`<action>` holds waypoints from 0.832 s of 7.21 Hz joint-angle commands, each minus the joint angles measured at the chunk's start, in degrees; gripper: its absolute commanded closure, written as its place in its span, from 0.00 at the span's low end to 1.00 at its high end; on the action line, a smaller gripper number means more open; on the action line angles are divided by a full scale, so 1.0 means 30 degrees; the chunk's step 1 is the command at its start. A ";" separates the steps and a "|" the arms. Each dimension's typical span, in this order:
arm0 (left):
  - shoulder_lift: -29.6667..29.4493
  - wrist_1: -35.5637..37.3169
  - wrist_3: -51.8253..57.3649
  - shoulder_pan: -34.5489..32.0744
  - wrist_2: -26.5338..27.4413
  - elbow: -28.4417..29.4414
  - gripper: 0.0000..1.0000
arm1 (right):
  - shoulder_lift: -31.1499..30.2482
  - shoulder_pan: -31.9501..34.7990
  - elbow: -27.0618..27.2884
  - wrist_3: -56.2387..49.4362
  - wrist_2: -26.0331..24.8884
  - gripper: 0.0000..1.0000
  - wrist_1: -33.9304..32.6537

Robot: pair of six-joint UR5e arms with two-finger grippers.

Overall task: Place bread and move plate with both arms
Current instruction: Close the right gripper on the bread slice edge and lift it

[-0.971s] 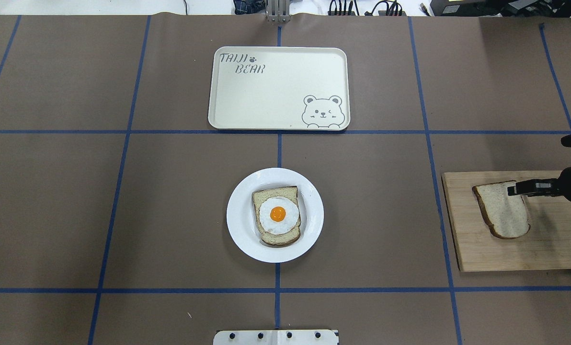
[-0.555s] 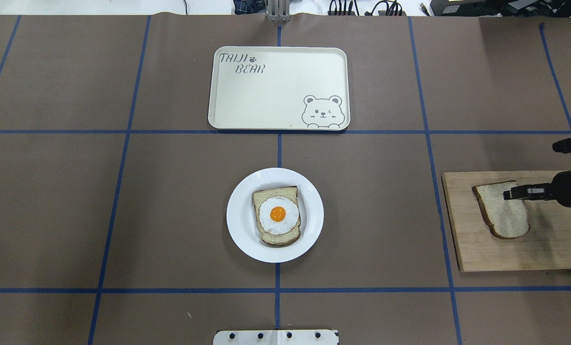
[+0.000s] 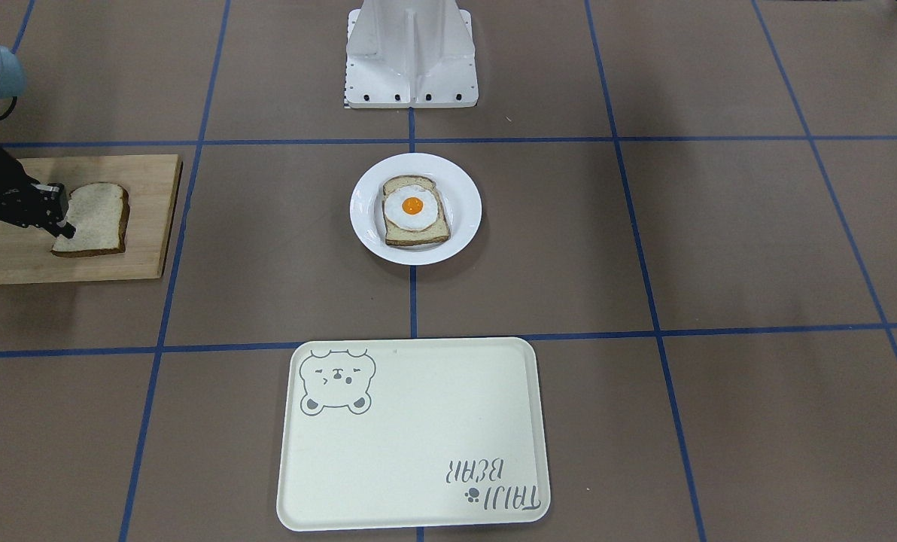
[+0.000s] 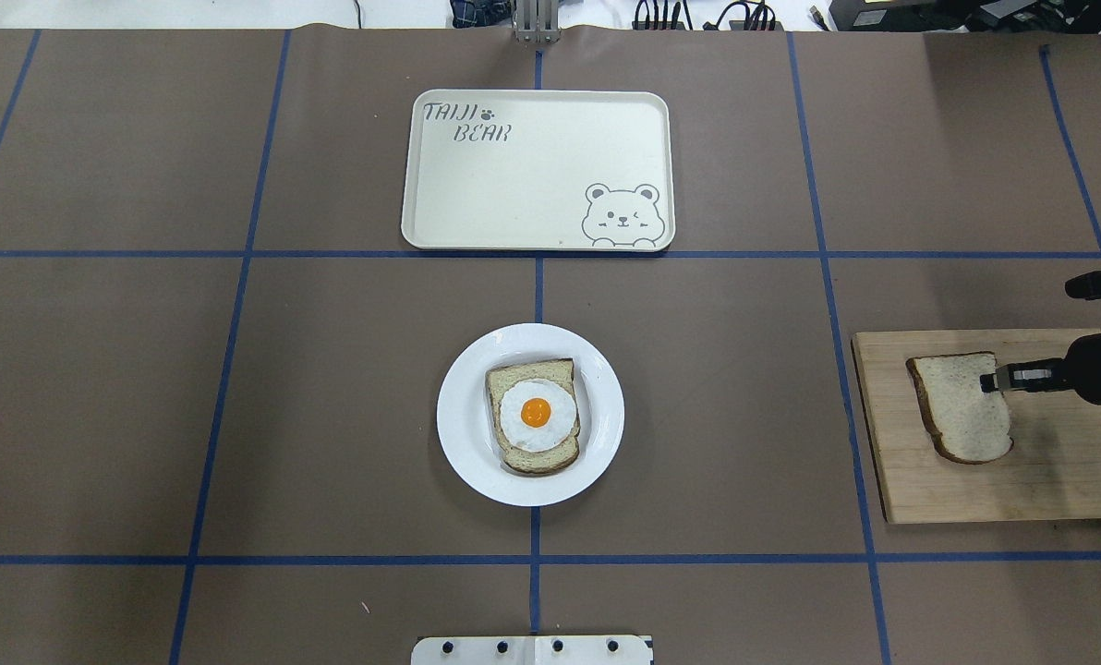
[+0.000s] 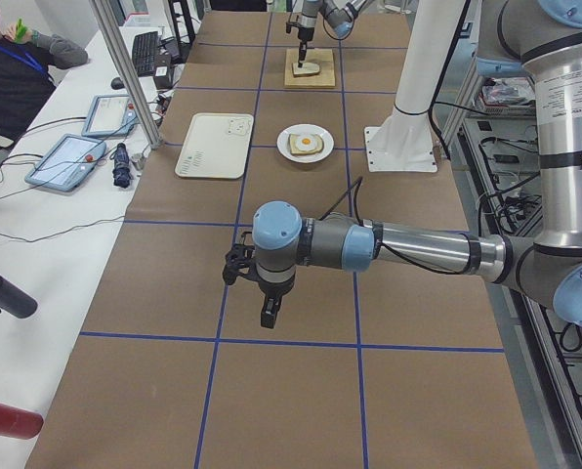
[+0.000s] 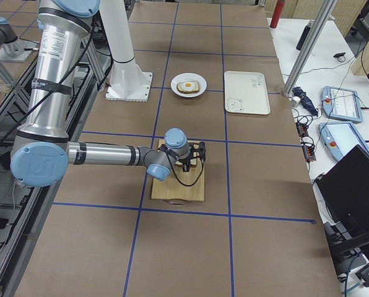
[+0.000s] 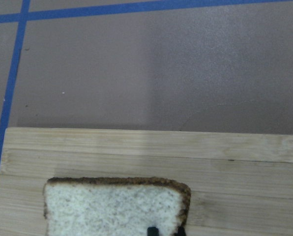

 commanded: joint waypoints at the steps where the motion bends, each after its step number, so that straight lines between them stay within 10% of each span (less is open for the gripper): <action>1: -0.0004 0.0000 -0.0010 0.0000 -0.0023 -0.0018 0.02 | 0.0009 0.0087 0.0029 -0.0163 0.0516 1.00 -0.0010; 6: -0.0120 0.0000 -0.0010 0.0000 -0.0023 -0.0019 0.02 | 0.0794 0.4448 -0.0029 -0.2389 0.6719 1.00 0.0077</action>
